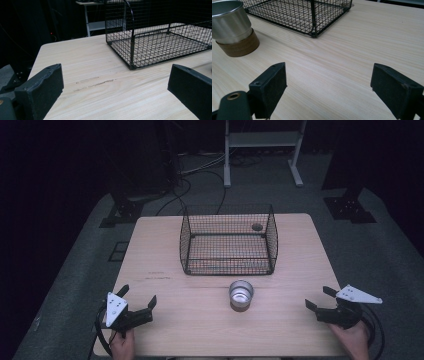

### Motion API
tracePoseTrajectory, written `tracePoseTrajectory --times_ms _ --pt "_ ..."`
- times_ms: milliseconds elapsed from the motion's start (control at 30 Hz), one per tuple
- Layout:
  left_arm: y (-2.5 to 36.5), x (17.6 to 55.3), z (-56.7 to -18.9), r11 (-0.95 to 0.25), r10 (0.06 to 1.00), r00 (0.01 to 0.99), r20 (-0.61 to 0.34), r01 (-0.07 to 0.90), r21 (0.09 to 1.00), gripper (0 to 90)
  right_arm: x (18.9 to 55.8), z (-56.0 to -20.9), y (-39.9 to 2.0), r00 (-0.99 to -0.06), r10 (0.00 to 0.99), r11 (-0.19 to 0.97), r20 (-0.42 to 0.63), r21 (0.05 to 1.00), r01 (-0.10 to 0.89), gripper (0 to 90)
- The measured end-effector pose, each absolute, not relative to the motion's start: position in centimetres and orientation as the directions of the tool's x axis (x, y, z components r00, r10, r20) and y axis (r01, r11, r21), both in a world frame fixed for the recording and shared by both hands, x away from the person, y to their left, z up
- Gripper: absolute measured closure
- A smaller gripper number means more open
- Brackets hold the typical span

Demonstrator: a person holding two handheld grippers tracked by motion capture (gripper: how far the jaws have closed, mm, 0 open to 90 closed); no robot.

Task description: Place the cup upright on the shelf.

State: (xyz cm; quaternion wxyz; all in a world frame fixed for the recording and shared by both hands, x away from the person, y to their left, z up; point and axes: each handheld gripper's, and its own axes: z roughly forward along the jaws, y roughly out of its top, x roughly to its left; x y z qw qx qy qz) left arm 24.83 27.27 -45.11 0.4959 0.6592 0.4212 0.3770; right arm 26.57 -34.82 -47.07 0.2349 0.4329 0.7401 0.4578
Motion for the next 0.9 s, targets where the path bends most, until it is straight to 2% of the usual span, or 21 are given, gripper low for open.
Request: tracePoseTrajectory --times_ms 900 --pt "27.4 24.8 -45.2 -0.167 0.929 0.357 0.093 0.180 0.969 0.0 26.3 -45.7 -31.6 -0.593 0.805 0.295 -0.022 0.883 0.366 12.6"
